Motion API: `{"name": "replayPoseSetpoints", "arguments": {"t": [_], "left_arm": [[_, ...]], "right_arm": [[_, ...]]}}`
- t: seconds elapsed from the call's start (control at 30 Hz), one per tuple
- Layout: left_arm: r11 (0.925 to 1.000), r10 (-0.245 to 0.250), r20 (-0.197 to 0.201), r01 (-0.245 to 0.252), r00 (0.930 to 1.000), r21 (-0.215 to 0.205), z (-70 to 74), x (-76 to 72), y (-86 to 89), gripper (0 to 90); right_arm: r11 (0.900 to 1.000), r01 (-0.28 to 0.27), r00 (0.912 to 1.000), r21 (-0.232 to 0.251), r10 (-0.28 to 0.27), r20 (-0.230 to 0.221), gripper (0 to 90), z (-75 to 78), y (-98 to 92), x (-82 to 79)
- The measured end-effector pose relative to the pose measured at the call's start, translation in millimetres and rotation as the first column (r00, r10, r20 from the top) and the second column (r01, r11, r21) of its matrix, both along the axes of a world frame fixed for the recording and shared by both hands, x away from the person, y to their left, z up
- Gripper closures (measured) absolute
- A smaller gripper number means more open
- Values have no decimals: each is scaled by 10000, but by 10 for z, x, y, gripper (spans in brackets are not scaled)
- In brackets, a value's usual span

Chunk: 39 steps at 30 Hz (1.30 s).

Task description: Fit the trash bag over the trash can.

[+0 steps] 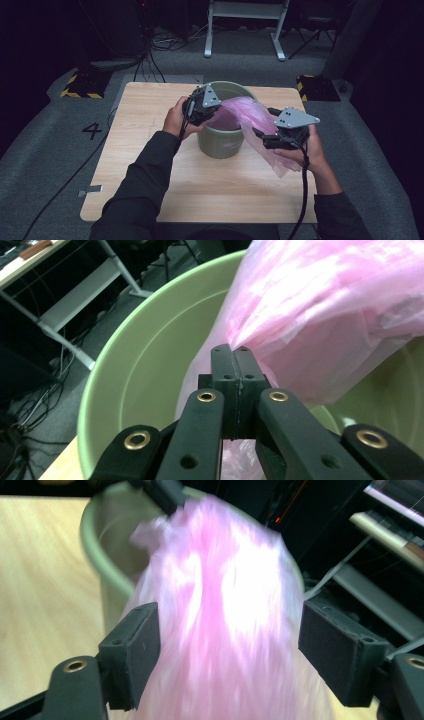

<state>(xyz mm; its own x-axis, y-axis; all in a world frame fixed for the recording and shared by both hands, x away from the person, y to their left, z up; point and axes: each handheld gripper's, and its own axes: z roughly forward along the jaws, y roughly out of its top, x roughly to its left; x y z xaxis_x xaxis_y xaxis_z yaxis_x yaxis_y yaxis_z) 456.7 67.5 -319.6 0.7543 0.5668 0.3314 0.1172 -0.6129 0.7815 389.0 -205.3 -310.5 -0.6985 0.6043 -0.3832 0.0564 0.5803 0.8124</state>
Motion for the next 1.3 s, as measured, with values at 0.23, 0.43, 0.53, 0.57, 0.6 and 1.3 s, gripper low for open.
{"name": "replayPoseSetpoints", "arguments": {"t": [0.23, 0.43, 0.53, 0.57, 0.6, 1.3], "left_arm": [[9996, -102, -139, 98, 9999, -271, -25, 12, 63, 900], [9992, -63, -113, 58, 9999, -404, -54, -6, 137, 900], [9990, -7, -175, -1, 9998, -456, -59, -3, 183, 900], [9988, 24, -169, -32, 9999, -492, -61, -7, 198, 900], [9986, 157, -120, -163, 9998, -512, -59, -12, 210, 854], [9954, -864, 631, 888, 9943, -367, 62, -267, -84, 598]], "right_arm": [[9976, -38, 9982, -685, -4, -601, 539, -188, -121, -8], [9972, 37, 9998, -745, -52, -198, 883, -215, -117, 23], [9988, 100, 9999, -472, -99, 27, 900, -195, -109, 39], [9991, 119, 9999, -416, -116, 97, 900, -184, -100, 46], [9989, 148, 9997, -435, -140, 184, 900, -166, -81, 52], [9839, -596, 9972, -1684, 664, 349, 855, 138, 343, 32]]}}
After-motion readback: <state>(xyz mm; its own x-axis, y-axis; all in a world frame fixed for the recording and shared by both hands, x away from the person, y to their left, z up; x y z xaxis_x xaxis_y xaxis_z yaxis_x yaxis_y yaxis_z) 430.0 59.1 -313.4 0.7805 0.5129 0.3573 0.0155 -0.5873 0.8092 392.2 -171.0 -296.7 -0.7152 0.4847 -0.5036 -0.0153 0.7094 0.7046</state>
